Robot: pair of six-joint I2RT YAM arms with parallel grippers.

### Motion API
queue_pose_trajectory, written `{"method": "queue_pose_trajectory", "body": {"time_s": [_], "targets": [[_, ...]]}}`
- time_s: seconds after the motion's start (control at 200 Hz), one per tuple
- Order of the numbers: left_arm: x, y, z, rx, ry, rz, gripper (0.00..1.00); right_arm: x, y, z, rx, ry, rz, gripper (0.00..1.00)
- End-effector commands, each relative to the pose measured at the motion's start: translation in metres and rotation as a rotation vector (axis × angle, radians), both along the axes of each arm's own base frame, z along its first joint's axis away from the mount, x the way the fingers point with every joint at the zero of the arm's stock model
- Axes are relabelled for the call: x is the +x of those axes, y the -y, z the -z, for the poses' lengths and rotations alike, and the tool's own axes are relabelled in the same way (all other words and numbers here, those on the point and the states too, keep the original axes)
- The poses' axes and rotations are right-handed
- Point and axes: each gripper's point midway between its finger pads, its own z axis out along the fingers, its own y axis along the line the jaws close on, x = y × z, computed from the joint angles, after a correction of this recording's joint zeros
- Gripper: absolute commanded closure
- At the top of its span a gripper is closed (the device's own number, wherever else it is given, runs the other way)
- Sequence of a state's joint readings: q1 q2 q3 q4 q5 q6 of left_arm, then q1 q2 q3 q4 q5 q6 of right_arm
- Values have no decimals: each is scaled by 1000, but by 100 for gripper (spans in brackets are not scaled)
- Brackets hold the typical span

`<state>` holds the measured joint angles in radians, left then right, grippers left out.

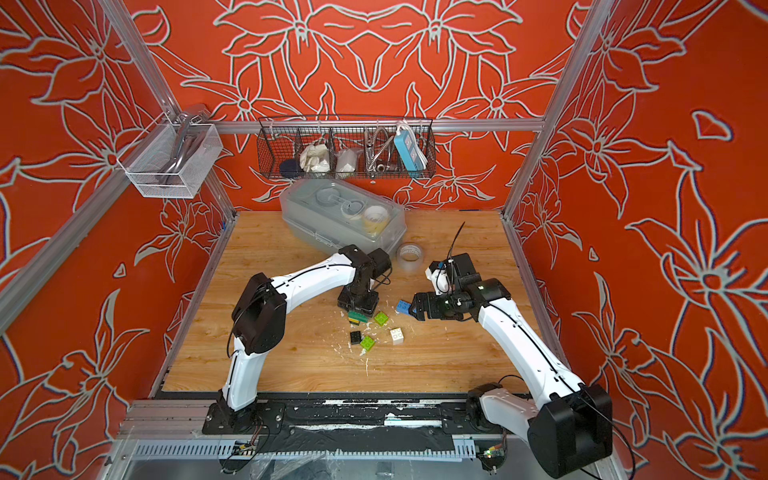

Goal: Assemble a giraffe with lego
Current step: Assemble the lego brick with the lego brick.

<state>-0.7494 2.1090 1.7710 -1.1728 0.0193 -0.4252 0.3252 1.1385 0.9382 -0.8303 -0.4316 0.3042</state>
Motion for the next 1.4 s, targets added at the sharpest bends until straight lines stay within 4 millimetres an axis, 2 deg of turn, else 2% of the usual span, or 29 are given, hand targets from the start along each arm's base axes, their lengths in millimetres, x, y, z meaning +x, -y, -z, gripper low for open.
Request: {"method": "queue_pose_trajectory", "body": {"time_s": [0.0,0.275,0.515,0.786,0.866,0.976,1.131,1.276,1.391], "targets": [[-8,-3,26,52,-49,-8,37,-2,-1,2,10,-11,-4,6],[-9,8,27,-1,-60,-21,39,-1,0,1,15,-9,-1,6],[-13,8,32,-22,-74,-32,39,-1,0,1,20,-8,-1,6],[-13,-1,38,21,-82,-49,39,-1,0,2,21,-11,-1,6],[-12,0,29,12,-70,-60,39,-1,0,1,20,-11,1,6],[-10,2,1,-26,-18,-88,39,-1,1,1,20,-11,4,6],[-21,18,-23,-104,7,-119,39,4,0,4,50,-22,27,6],[-36,38,-30,-144,9,-119,38,7,3,10,128,-57,86,6],[-44,51,-27,-160,1,-125,38,8,11,10,147,-60,115,6]]}}
